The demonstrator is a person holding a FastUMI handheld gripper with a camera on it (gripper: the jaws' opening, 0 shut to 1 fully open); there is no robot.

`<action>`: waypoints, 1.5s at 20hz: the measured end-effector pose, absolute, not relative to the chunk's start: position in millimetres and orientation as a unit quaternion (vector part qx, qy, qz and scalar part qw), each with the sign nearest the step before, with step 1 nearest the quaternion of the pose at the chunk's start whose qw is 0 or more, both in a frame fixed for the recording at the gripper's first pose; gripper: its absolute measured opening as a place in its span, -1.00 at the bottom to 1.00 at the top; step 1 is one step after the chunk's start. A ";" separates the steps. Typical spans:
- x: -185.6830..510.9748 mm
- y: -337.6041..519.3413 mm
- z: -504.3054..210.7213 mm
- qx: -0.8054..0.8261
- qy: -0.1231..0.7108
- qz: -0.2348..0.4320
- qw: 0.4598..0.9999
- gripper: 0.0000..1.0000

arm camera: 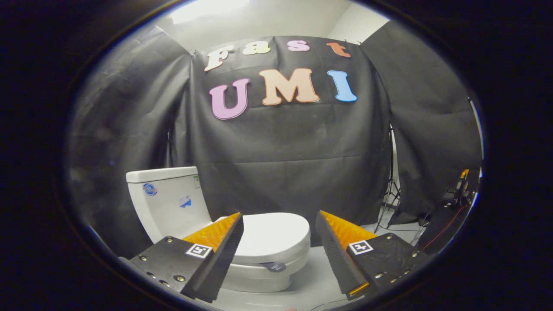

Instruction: Open the toilet lid.

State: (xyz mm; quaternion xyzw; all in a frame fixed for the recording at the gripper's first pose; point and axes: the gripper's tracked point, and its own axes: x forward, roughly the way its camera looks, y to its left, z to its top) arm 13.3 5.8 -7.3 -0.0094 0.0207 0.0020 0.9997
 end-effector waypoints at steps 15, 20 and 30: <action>63.8 -7.5 -77.9 0.067 0.144 -0.049 0.986 0.99; 91.5 -21.3 -124.2 0.094 0.194 -0.069 0.974 0.99; 95.3 -19.3 -229.7 0.282 0.320 -0.122 0.896 0.84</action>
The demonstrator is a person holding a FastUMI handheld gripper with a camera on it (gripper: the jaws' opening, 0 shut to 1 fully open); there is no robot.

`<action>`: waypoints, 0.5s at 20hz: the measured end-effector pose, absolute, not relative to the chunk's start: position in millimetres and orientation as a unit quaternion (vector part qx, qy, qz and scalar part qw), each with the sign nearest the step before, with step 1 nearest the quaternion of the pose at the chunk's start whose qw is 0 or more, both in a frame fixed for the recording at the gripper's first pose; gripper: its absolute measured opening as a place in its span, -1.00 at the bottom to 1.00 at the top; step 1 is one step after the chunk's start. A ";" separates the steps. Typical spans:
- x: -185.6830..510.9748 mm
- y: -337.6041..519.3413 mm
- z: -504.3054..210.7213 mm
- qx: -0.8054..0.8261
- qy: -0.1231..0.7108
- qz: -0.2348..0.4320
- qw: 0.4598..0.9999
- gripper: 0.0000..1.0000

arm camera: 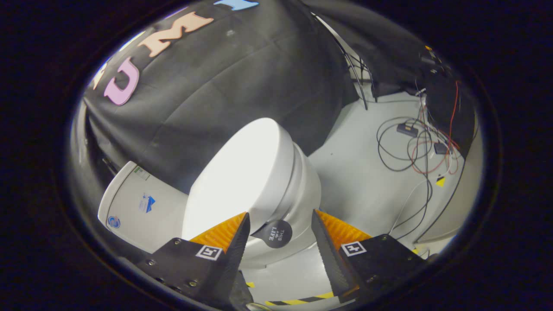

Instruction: Open the toilet lid.

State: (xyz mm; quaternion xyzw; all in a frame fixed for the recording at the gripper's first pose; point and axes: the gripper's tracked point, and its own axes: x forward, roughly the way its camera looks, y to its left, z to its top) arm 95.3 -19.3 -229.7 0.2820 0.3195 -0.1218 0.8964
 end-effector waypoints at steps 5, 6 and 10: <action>101.4 -4.1 -244.0 0.340 0.335 -0.107 0.872 0.52; 101.6 4.0 -246.6 0.362 0.343 -0.098 0.861 0.36; 107.2 8.2 -247.5 0.423 0.322 -0.082 0.843 -0.07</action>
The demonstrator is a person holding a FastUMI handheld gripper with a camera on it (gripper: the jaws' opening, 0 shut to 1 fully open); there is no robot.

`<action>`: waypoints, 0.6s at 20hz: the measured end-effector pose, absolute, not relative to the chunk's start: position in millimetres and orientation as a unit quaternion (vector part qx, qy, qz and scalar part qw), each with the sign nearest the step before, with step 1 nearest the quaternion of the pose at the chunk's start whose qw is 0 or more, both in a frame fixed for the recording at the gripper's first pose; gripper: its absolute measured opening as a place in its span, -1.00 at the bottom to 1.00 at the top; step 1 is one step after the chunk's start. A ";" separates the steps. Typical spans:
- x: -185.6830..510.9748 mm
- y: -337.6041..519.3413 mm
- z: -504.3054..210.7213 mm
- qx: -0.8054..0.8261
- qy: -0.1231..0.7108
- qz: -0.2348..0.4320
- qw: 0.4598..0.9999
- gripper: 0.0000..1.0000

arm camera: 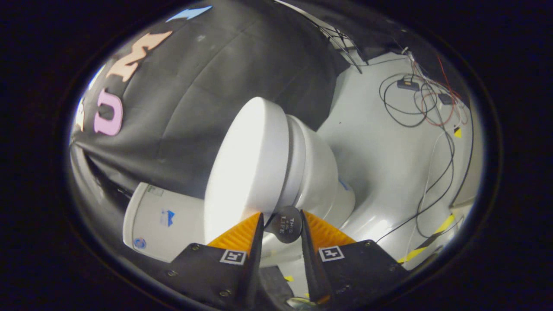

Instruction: Open the toilet lid.

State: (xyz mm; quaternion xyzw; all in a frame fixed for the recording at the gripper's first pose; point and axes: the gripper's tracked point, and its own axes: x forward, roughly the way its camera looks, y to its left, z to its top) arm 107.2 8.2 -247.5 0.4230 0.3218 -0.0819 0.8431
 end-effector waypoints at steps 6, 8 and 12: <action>109.6 14.9 -237.1 0.434 0.309 -0.046 0.845 -0.07; 112.7 15.7 -263.7 0.406 0.332 -0.079 0.848 -0.07; 100.1 2.8 -245.4 0.397 0.320 -0.091 0.855 -0.95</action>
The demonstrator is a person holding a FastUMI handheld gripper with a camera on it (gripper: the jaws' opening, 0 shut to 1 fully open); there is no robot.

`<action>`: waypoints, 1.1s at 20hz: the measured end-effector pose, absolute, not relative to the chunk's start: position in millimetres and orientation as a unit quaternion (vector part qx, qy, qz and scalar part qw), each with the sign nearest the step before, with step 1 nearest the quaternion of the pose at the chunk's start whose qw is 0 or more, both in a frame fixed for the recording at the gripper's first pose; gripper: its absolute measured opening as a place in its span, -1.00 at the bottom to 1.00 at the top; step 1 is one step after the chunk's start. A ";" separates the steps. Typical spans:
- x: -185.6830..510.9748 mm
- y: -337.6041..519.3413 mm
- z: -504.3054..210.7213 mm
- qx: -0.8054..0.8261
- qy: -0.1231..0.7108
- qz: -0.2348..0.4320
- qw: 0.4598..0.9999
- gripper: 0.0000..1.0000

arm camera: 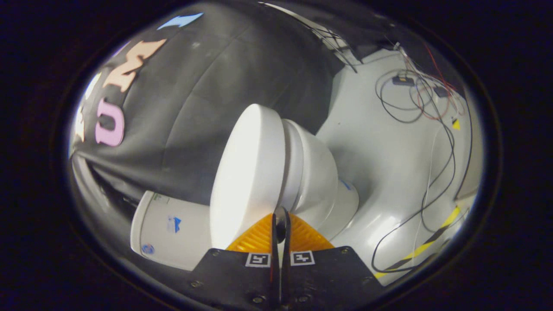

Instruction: Open the toilet lid.

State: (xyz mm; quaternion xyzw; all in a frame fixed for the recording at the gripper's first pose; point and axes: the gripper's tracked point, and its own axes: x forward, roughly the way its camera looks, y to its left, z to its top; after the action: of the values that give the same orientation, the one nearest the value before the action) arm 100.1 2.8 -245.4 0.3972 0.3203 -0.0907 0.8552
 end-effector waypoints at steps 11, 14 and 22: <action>105.0 15.1 -202.0 0.361 0.302 -0.074 0.879 -0.96; 106.2 18.5 -194.5 0.346 0.301 -0.071 0.886 -0.95; 110.4 34.4 -160.1 0.314 0.285 -0.054 0.904 -0.97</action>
State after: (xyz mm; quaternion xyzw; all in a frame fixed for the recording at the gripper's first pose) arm 110.4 34.4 -160.1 0.3144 0.2849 -0.0536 0.9039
